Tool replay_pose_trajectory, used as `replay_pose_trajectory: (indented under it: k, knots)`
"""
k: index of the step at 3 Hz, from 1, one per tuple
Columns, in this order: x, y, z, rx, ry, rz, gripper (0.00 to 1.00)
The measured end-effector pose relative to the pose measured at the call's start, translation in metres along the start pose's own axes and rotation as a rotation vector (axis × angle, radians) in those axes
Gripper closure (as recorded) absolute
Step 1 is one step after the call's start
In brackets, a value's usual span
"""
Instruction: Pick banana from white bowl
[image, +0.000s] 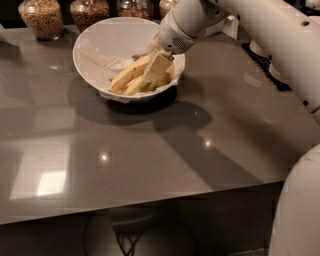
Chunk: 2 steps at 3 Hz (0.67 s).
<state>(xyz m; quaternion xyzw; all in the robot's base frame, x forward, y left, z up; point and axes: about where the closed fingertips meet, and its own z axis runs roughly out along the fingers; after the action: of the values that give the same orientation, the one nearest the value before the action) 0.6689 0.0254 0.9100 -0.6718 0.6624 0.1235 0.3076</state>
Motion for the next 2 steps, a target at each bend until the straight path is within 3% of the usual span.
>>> replay_pose_trajectory:
  k: [2]
  knots:
    - [-0.0026, 0.0056, -0.0011, -0.002, 0.007, -0.007, 0.87]
